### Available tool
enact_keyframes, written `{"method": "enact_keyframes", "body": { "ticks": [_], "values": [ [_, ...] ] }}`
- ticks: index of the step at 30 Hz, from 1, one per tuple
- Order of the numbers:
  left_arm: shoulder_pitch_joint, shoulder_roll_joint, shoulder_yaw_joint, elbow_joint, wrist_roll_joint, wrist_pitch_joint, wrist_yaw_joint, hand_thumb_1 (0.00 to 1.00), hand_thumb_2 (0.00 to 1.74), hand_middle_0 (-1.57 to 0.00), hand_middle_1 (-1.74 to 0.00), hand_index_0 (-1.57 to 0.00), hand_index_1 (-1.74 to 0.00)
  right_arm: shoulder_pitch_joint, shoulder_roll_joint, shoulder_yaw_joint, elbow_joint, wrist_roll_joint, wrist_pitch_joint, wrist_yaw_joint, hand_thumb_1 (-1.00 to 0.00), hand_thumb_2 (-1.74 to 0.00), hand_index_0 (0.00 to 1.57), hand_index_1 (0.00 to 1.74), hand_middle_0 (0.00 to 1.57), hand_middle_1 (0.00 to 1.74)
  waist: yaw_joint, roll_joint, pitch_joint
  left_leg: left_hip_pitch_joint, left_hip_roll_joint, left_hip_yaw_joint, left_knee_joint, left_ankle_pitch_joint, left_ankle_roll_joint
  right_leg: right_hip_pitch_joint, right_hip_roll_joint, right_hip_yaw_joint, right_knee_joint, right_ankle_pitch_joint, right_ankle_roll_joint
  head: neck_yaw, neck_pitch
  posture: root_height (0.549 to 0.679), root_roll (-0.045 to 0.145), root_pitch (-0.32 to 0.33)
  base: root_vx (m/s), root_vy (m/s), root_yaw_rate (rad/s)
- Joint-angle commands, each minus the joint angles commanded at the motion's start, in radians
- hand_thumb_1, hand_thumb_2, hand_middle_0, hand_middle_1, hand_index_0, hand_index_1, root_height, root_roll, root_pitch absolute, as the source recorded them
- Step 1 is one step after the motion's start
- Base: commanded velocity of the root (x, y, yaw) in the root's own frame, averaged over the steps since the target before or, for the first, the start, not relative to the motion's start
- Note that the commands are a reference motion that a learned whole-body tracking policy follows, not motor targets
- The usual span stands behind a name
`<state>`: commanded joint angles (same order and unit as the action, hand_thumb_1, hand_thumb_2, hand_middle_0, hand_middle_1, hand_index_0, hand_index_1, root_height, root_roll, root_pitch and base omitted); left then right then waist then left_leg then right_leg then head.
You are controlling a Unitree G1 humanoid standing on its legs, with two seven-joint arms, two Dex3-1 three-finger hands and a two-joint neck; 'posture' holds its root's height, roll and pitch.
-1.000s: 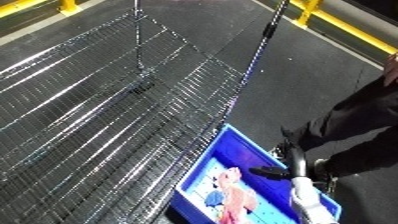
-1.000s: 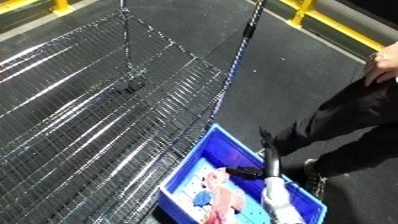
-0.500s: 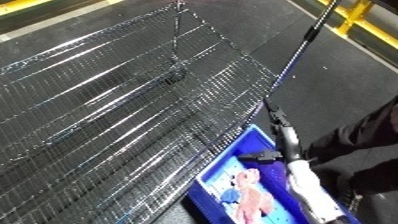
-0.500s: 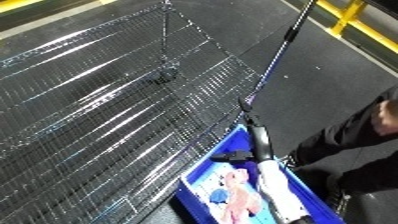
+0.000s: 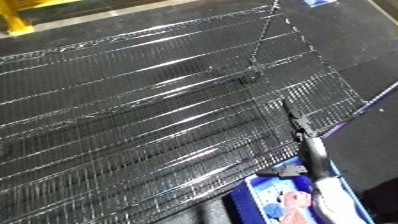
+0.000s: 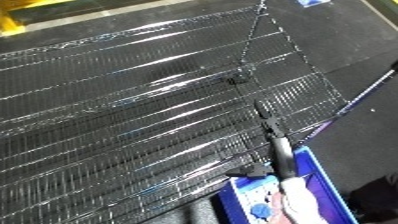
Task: Pick up the object and place it into the box
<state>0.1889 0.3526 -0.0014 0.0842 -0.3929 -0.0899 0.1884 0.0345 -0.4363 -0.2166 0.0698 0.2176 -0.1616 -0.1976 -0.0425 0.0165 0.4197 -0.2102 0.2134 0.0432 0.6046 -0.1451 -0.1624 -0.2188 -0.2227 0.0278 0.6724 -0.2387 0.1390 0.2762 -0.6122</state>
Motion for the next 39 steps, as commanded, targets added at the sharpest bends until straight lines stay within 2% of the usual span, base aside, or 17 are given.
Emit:
{"method": "enact_keyframes", "body": {
  "ticks": [7, 15, 28, 39],
  "values": [
    [-0.031, 0.001, -0.005, -0.002, 0.006, -0.004, 0.014, 1.00, 1.74, -1.57, -1.74, -1.57, -1.74, -0.041, -0.010, 0.084, -0.025, -0.041, 0.012, 0.020, 0.00, 0.00, 0.00, 0.00, 0.00, 0.00, 0.035, -0.007, 0.004, -0.006, -0.007, -0.016, 0.005, -0.003, 0.0039, 0.003, -0.0058, -0.012, 0.010, -0.003, -0.0001, -0.149, 0.001, 0.638, 0.037, -0.174, 0.009, 0.008, 0.079],
    [-0.049, -0.004, -0.012, 0.003, 0.015, -0.005, 0.024, 1.00, 1.74, -1.57, -1.74, -1.57, -1.74, -0.076, 0.005, 0.139, -0.027, -0.036, 0.009, 0.029, 0.00, 0.00, 0.00, 0.00, 0.00, 0.00, 0.058, -0.012, 0.006, -0.005, -0.010, -0.025, -0.001, 0.000, 0.0062, 0.005, -0.0071, -0.020, 0.012, -0.006, -0.0001, -0.210, -0.004, 0.638, 0.036, -0.176, 0.004, 0.012, 0.037],
    [-0.048, -0.020, -0.002, 0.006, 0.041, -0.005, 0.022, 1.00, 1.74, -1.57, -1.74, -1.57, -1.74, -0.060, 0.028, 0.161, -0.021, -0.032, 0.004, 0.040, 0.00, 0.00, 0.00, 0.00, 0.00, 0.00, 0.066, -0.010, 0.004, 0.003, -0.013, -0.026, -0.021, 0.007, 0.0095, 0.003, -0.0057, -0.022, 0.006, -0.006, 0.0014, -0.213, -0.008, 0.638, 0.041, -0.176, 0.001, 0.015, -0.004],
    [-0.042, -0.025, 0.001, 0.000, 0.040, -0.001, 0.014, 1.00, 1.74, -1.57, -1.74, -1.57, -1.74, -0.054, 0.015, 0.156, -0.039, -0.062, 0.009, 0.040, 0.00, 0.00, 0.00, 0.00, 0.00, 0.00, 0.066, -0.011, 0.003, 0.011, -0.013, -0.025, -0.028, 0.006, 0.0112, 0.004, -0.0069, -0.022, 0.004, -0.009, 0.0041, -0.203, -0.015, 0.639, 0.042, -0.176, 0.011, 0.005, -0.006]
  ]
}}
